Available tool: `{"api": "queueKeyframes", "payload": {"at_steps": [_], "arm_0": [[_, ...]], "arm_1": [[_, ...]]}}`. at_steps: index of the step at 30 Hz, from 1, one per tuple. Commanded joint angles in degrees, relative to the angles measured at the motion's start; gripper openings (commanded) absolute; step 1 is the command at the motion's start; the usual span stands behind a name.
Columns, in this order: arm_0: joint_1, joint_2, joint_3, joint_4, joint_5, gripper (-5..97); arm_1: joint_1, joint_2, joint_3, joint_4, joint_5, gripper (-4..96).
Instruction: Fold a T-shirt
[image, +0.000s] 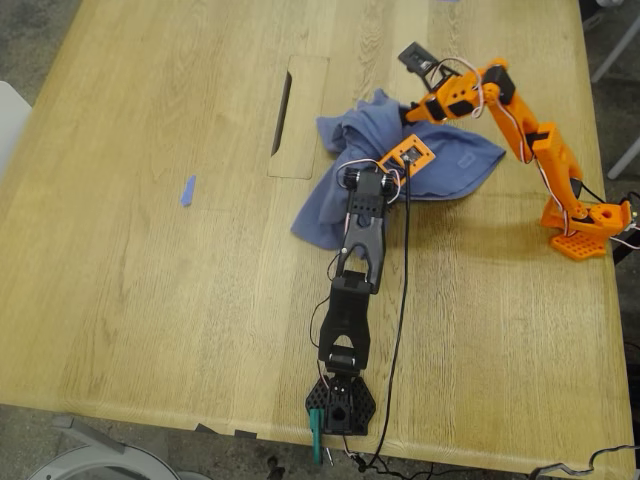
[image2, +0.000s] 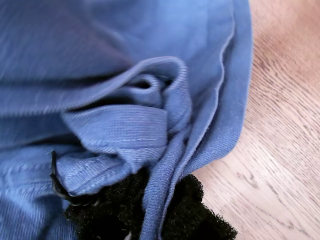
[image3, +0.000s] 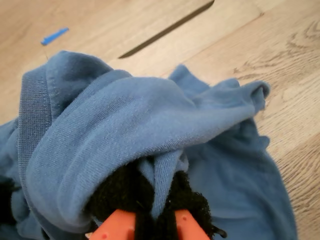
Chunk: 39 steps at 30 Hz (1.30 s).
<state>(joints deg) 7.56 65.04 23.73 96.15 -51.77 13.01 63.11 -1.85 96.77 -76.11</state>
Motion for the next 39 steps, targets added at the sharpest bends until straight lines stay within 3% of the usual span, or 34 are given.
{"api": "queueKeyframes", "payload": {"at_steps": [1, 28, 39], "arm_0": [[-4.66, 12.22, -10.55, 3.60, -1.49, 0], [-6.15, 13.80, -42.71, 7.56, -6.33, 0], [-4.13, 19.34, -43.07, 0.70, -6.68, 0]], "arm_1": [[0.70, 7.73, 0.53, 0.00, -0.62, -0.1], [0.35, 19.51, -6.33, 0.00, -2.02, -0.1], [3.69, 25.84, -6.33, -2.64, -3.25, -0.1]]}}
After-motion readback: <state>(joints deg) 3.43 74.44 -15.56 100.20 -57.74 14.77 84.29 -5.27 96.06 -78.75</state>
